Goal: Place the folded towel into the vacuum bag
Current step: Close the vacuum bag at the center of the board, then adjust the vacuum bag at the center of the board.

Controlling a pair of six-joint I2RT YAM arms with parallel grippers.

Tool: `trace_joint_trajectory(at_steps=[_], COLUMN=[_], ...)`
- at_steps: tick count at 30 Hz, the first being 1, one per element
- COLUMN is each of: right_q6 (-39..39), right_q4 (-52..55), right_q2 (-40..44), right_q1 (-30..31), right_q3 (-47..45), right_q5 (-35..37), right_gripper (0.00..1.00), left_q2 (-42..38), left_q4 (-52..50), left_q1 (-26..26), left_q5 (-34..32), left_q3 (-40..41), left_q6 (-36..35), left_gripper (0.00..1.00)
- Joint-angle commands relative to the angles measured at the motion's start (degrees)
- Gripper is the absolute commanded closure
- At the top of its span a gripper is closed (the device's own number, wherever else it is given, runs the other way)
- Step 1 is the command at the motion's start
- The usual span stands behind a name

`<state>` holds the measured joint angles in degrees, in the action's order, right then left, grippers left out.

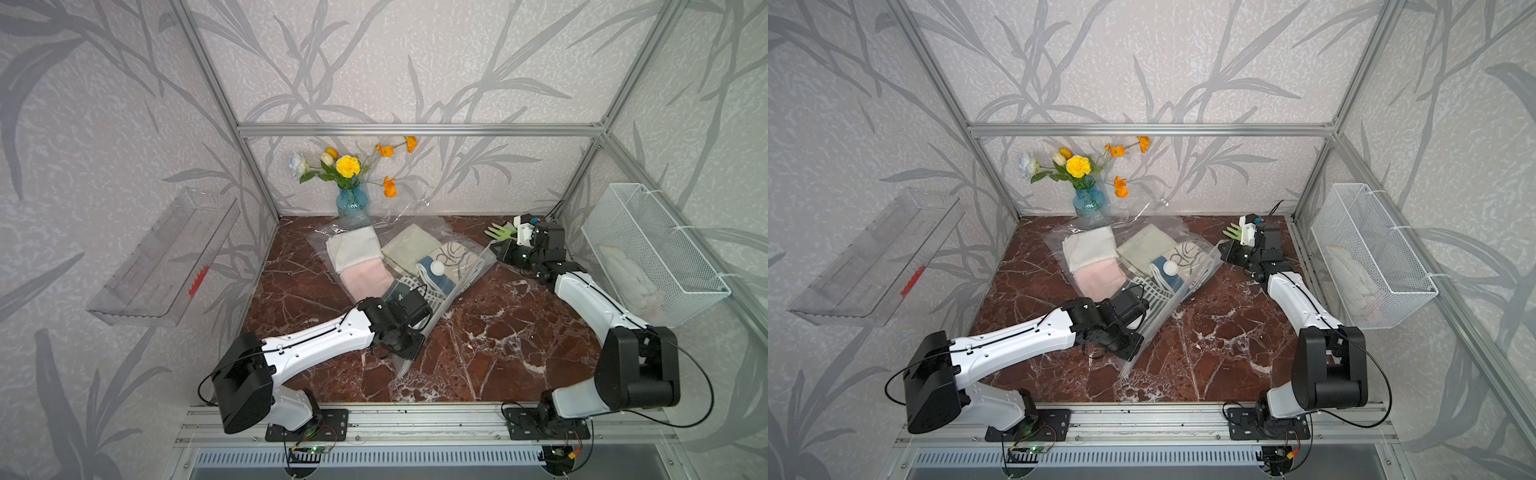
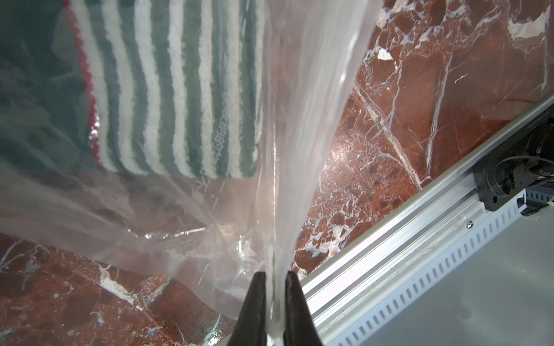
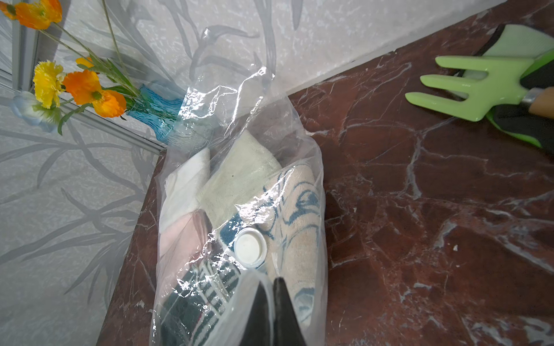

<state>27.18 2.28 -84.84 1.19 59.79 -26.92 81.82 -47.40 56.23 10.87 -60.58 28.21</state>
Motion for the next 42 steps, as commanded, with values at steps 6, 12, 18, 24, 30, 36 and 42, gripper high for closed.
trace_joint_trajectory(at_steps=[6,12,18,24,30,36,42], right_q6=[-0.2,-1.0,-2.2,-10.6,-18.5,-22.2,-15.0], right_q4=[-6.0,-5.7,-4.6,3.4,15.6,23.2,16.4], right_q2=[0.8,0.8,1.6,3.6,7.3,7.4,7.7], right_q1=[-2.9,-2.9,-3.2,1.5,6.7,16.5,17.4], right_q3=[3.9,3.4,2.6,5.4,10.4,8.1,-4.0], right_q5=[9.6,9.9,10.3,7.7,9.7,21.0,21.4], right_gripper=[1.0,1.0,1.0,0.79,0.61,0.62,0.6], left_q2=[-3.1,-3.3,-3.7,-2.0,-7.7,-7.4,-1.0], left_q4=[-12.6,-11.9,-12.1,-10.7,-4.5,3.0,14.4], left_q1=[1.4,2.7,2.8,1.7,-6.3,-12.4,-19.2], left_q5=[2.8,2.6,2.3,2.9,11.3,11.1,2.6], left_q3=[4.6,5.4,5.8,-0.5,-2.8,-4.5,-2.9], left_q6=[2.3,3.4,3.1,-0.8,-2.0,-2.9,-3.8], left_gripper=[0.92,0.93,0.93,0.73,0.46,0.43,0.43])
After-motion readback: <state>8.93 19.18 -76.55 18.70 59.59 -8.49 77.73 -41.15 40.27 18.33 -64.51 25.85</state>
